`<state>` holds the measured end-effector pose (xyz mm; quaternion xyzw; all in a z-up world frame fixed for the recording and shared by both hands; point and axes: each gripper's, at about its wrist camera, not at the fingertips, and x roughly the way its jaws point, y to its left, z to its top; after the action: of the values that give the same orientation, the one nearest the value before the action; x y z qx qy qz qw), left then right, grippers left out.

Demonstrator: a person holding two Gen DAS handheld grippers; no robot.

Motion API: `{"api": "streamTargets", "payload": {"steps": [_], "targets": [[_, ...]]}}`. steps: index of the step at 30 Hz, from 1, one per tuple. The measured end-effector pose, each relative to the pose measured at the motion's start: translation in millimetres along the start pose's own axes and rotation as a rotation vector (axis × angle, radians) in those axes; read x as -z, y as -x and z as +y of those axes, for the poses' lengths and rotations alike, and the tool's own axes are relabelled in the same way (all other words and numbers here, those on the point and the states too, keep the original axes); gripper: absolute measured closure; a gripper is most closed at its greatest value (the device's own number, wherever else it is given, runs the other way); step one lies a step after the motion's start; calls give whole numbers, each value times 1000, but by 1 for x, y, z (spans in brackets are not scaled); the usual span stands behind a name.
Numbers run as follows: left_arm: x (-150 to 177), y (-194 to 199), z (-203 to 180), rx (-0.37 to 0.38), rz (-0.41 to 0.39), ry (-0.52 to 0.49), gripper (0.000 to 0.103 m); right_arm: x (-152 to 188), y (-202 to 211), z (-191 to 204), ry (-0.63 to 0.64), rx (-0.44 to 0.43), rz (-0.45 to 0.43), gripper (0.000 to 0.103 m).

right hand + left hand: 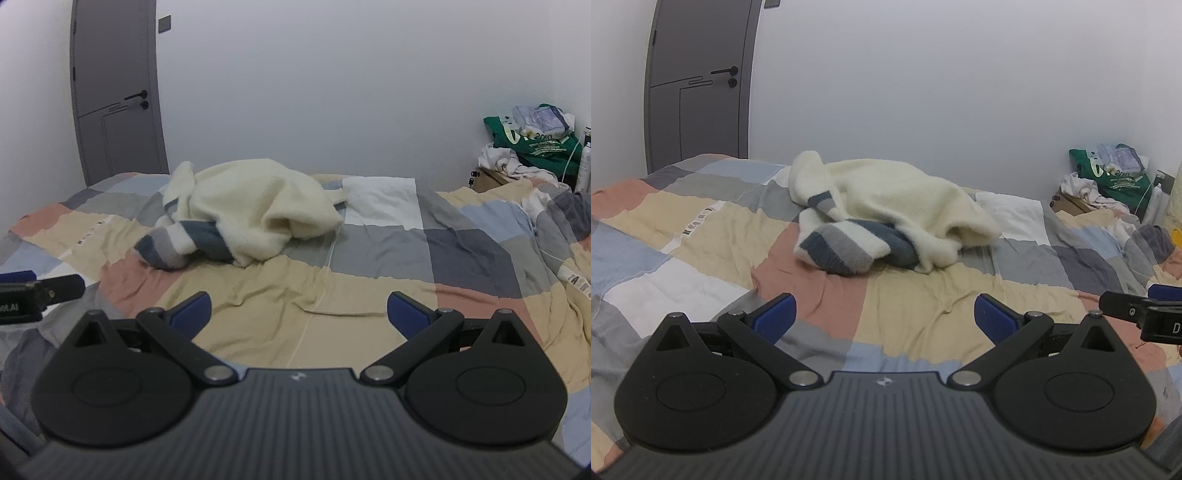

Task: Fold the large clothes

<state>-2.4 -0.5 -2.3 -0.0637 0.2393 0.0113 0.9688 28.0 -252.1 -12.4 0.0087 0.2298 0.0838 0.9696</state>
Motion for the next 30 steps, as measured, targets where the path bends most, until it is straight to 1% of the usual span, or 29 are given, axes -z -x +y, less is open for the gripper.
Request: {"api": "streamTargets", "payload": {"steps": [15,26,30], "targets": [[2,-1,-1,-1,-6,-4,0,0,0,2,7,0,9,0],[2,0,0,-5,-15,-11,0,-1,1,-3,-28,-26,-4,0],[3,2,0,-6,-22,-21,0,-1,5,2,-7,-67,-30,0]]}}
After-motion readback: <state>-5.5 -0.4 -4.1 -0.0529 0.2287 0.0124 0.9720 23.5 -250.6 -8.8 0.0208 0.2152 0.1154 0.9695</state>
